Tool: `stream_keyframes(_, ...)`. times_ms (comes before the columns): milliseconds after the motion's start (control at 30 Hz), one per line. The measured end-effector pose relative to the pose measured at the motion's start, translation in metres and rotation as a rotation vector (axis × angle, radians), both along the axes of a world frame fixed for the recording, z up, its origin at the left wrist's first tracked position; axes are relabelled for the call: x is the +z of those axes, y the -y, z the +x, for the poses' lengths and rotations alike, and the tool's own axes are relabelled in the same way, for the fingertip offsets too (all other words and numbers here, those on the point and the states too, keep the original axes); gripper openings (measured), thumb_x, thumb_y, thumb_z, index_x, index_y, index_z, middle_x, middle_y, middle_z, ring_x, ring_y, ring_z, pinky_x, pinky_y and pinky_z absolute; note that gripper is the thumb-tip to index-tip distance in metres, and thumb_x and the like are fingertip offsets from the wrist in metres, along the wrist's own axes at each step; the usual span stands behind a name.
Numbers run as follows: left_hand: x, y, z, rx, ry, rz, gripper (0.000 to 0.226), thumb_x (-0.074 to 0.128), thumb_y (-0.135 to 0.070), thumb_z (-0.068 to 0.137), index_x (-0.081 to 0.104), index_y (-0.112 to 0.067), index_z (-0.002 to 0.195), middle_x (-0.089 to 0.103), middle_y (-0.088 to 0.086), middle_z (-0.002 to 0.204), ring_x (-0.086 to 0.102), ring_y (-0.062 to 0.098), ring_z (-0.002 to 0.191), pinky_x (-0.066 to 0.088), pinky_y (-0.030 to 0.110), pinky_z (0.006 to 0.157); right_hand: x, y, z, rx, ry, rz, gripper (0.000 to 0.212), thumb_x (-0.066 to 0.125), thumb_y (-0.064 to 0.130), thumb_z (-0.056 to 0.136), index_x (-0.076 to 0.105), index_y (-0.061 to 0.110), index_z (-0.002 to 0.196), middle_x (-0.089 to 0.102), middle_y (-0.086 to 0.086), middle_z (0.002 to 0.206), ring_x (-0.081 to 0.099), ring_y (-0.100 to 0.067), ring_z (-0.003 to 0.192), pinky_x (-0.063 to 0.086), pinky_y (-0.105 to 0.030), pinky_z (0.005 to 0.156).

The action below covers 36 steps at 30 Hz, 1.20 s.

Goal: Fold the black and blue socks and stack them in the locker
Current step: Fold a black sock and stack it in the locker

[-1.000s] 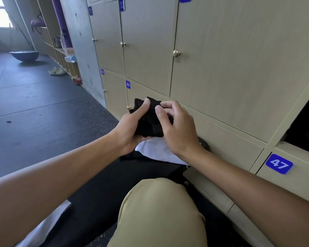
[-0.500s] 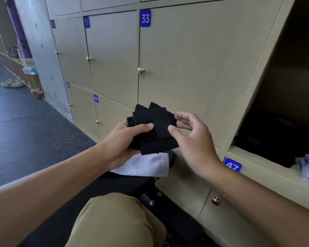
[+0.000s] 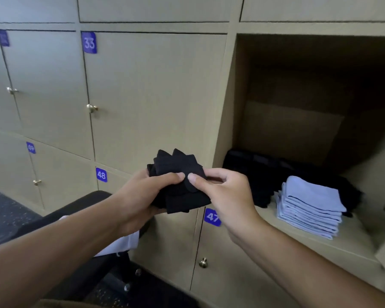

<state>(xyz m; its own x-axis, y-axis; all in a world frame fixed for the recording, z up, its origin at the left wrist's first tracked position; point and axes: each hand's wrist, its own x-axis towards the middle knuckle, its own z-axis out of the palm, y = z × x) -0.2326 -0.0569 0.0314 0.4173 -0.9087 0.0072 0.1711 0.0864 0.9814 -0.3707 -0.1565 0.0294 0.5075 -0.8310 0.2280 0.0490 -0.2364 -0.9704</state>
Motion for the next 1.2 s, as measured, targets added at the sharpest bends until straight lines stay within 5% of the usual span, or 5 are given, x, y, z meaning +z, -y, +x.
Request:
stream_keyframes(300, -0.003, 0.045, -0.03, -0.019, -0.023, -0.026, 0.048, 0.072, -0.036, 0.084, 0.065, -0.017, 0.128, 0.077, 0.009, 0.114, 0.074, 0.029, 0.104, 0.058, 0.042, 0.081, 0.0, 0.035, -0.032, -0.045, -0.007, 0.103, 0.024, 0.085, 0.014, 0.08, 0.074, 0.008, 0.099, 0.079, -0.006, 0.088, 0.076, -0.012, 0.077, 0.055, -0.016, 0.063)
stream_keyframes(567, -0.016, 0.073, -0.041, -0.065, -0.138, 0.012, 0.041, 0.055, -0.054, 0.095, 0.071, -0.028, 0.122, 0.077, 0.001, 0.114, 0.075, 0.025, 0.103, 0.055, 0.047, 0.095, -0.015, 0.073, -0.044, -0.151, -0.081, 0.09, 0.034, 0.078, 0.035, 0.087, 0.067, 0.019, 0.114, 0.076, 0.003, 0.106, 0.071, -0.014, 0.102, 0.055, -0.036, 0.096)
stream_keyframes(900, -0.031, 0.102, -0.044, -0.077, -0.15, 0.042, 0.027, 0.065, -0.028, 0.096, 0.068, -0.014, 0.119, 0.079, 0.006, 0.105, 0.077, 0.026, 0.095, 0.061, 0.047, 0.089, -0.026, 0.109, -0.068, -0.293, -0.073, 0.158, 0.041, 0.08, 0.038, 0.08, 0.062, 0.029, 0.115, 0.074, 0.001, 0.113, 0.068, -0.02, 0.11, 0.048, -0.049, 0.106)
stream_keyframes(1067, -0.033, 0.106, -0.04, -0.063, -0.112, 0.045, 0.029, 0.068, -0.028, 0.094, 0.066, -0.014, 0.12, 0.079, 0.007, 0.102, 0.077, 0.026, 0.091, 0.064, 0.045, 0.08, -0.016, 0.116, -0.079, -0.352, -0.148, 0.074, 0.029, 0.072, 0.025, 0.09, 0.055, 0.043, 0.105, 0.067, -0.002, 0.118, 0.061, -0.017, 0.104, 0.039, -0.034, 0.079)
stream_keyframes(1200, -0.038, 0.103, -0.038, -0.035, -0.082, 0.065, 0.027, 0.069, -0.025, 0.094, 0.065, -0.015, 0.119, 0.08, 0.006, 0.098, 0.078, 0.025, 0.087, 0.063, 0.037, 0.065, -0.001, 0.125, -0.081, -0.375, -0.13, 0.04, 0.008, 0.066, 0.017, 0.096, 0.069, 0.025, 0.097, 0.063, -0.001, 0.09, 0.053, -0.019, 0.084, 0.044, -0.031, 0.075)
